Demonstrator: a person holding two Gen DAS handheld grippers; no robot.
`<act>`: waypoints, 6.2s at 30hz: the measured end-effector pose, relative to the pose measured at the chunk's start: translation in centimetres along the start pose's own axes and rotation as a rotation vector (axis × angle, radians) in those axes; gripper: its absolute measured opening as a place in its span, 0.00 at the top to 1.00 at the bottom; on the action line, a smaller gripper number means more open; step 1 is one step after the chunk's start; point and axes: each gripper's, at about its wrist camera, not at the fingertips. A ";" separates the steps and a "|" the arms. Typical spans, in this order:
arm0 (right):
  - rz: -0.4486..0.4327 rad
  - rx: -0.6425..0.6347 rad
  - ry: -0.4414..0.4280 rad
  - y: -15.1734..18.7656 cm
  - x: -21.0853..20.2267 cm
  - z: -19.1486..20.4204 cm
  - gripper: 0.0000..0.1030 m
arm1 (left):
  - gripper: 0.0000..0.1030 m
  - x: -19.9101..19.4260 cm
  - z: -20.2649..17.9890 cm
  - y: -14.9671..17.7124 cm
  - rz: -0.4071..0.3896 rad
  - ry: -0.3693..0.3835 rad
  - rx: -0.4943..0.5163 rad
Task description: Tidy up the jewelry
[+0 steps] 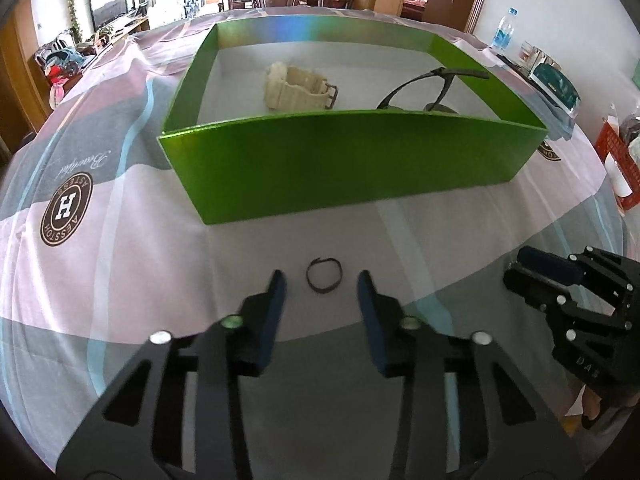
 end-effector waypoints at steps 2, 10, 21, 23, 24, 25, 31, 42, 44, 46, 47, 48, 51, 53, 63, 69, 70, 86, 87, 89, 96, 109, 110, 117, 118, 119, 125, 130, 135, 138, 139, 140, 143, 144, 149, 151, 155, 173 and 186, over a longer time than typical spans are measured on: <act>0.001 0.000 0.002 0.1 0.0 -0.1 0.68 | 0.70 0.1 0.0 -0.1 0.000 0.000 -0.003; -0.001 -0.005 0.004 0.5 0.0 -0.2 0.66 | 0.70 0.2 -0.9 -0.4 -0.001 -0.004 0.013; -0.007 -0.007 -0.003 0.4 0.2 0.0 0.78 | 0.81 0.4 -1.7 -0.7 -0.006 -0.040 0.036; -0.007 -0.011 -0.005 0.4 0.2 0.1 0.79 | 0.81 0.4 -1.7 -0.6 -0.006 -0.040 0.035; -0.007 -0.012 -0.007 0.4 0.2 0.2 0.79 | 0.81 0.4 -1.7 -0.6 -0.006 -0.040 0.034; -0.007 -0.012 -0.009 0.4 0.2 0.2 0.79 | 0.81 0.4 -1.7 -0.6 -0.005 -0.041 0.033; -0.012 -0.009 -0.010 0.1 0.1 0.2 0.79 | 0.81 0.3 -1.6 -0.6 -0.006 -0.063 0.019; -0.028 0.000 -0.023 -1.7 1.2 1.1 0.79 | 0.81 0.1 -0.1 0.0 -0.005 -0.115 -0.035; -0.021 0.000 -0.020 -1.9 1.7 1.3 0.79 | 0.81 0.1 -0.2 0.1 -0.006 -0.117 -0.032; -0.014 0.002 -0.018 -2.0 2.1 1.3 0.79 | 0.81 0.1 -0.2 0.1 -0.007 -0.117 -0.032; -0.017 0.000 -0.015 -2.0 2.0 1.3 0.78 | 0.80 0.0 -0.2 0.2 -0.007 -0.116 -0.033; -0.016 -0.001 -0.015 -1.9 2.0 1.4 0.75 | 0.79 0.0 -0.2 0.2 -0.007 -0.115 -0.033; -0.023 -0.017 -0.014 -1.5 1.5 1.4 0.56 | 0.72 0.0 -0.3 0.2 -0.007 -0.116 -0.030; -0.020 -0.030 -0.010 -1.3 1.4 1.5 0.56 | 0.69 0.0 -0.4 0.2 -0.009 -0.113 -0.029; -0.021 -0.042 0.011 -1.6 2.0 1.8 0.60 | 0.74 0.1 -0.1 0.3 -0.040 -0.113 -0.019; -0.024 -0.041 -0.002 -1.7 1.9 1.6 0.79 | 0.81 0.1 -0.3 0.3 -0.049 -0.118 -0.004; -0.025 -0.041 -0.005 -1.7 1.9 1.6 0.79 | 0.81 0.1 -0.3 0.3 -0.049 -0.118 -0.005; -0.195 -0.026 0.013 -5.5 -3.3 0.9 0.79 | 0.81 -5.4 -0.4 -3.6 -0.200 -0.158 0.018; -0.209 -0.027 0.016 -6.0 -3.7 0.9 0.79 | 0.81 -5.7 -0.5 -4.1 -0.212 -0.161 0.018; -0.243 -0.024 0.022 -7.1 -4.5 0.8 0.79 | 0.81 -6.5 -0.5 -4.7 -0.236 -0.164 0.024; -0.316 0.016 0.001 -11.1 -5.4 0.1 0.79 | 0.81 -7.4 0.5 -8.1 -0.283 -0.163 0.009; -0.218 0.070 -0.035 -14.0 0.6 0.1 0.79 | 0.81 -1.5 2.0 -11.6 -0.198 -0.169 -0.027; -0.213 0.076 -0.034 -14.0 0.9 -0.1 0.79 | 0.81 -1.3 2.0 -11.6 -0.195 -0.171 -0.026; -0.224 0.068 -0.028 -13.8 1.1 0.2 0.78 | 0.81 -0.3 2.0 -11.5 -0.183 -0.171 -0.025; -0.229 0.068 -0.023 -13.7 1.1 0.2 0.75 | 0.81 -0.3 2.0 -11.4 -0.185 -0.172 -0.026; -0.234 0.068 -0.020 -13.6 1.1 0.2 0.70 | 0.80 -0.4 2.0 -11.5 -0.188 -0.176 -0.028; -0.293 0.088 -0.010 -13.2 -0.7 -0.2 0.47 | 0.63 -1.5 1.8 -11.1 -0.226 -0.195 -0.034; -0.345 0.091 0.014 -12.2 -2.8 -0.3 0.27 | 0.45 -3.6 1.3 -9.8 -0.276 -0.215 -0.035; -0.405 0.098 0.071 -10.5 -4.4 -0.4 0.11 | 0.27 -5.6 0.4 -8.1 -0.330 -0.247 -0.025; -0.405 0.118 0.103 -9.7 -4.7 -0.6 0.08 | 0.21 -6.7 -0.2 -7.2 -0.349 -0.249 -0.029; -0.404 0.122 0.107 -9.5 -4.8 -0.6 0.07 | 0.19 -7.1 -0.3 -7.0 -0.355 -0.246 -0.031; -0.406 0.127 0.113 -9.2 -5.0 -0.7 0.07 | 0.17 -7.6 -0.6 -6.7 -0.364 -0.245 -0.035; -0.395 0.139 0.143 -8.5 -5.5 -0.8 0.03 | 0.14 -8.7 -1.1 -5.7 -0.381 -0.248 -0.037; -0.397 0.141 0.154 -8.3 -5.8 -0.8 0.03 | 0.13 -9.1 -1.3 -5.3 -0.384 -0.246 -0.039; -0.400 0.118 0.184 -6.5 -6.8 -0.2 0.03 | 0.05 -10.4 -2.0 -3.8 -0.388 -0.249 -0.042; -0.402 0.104 0.191 -6.1 -7.0 0.2 0.03 | 0.04 -10.8 -2.2 -3.4 -0.390 -0.252 -0.041; -0.404 0.086 0.203 -5.8 -7.2 0.8 0.03 | 0.04 -11.1 -2.5 -2.9 -0.394 -0.254 -0.037; -0.424 0.085 0.177 -5.5 -8.1 1.5 0.03 | 0.04 -10.9 -1.8 -2.2 -0.378 -0.264 -0.050; -0.423 0.085 0.176 -5.4 -8.1 1.5 0.03 | 0.04 -10.9 -1.9 -2.2 -0.380 -0.264 -0.047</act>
Point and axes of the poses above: each gripper's, at about its wrist camera, not at the fingertips, and x roughly the way its jaws point, z to its left, y to its underside, and after that the axes turned 8 degrees about x, right-handed
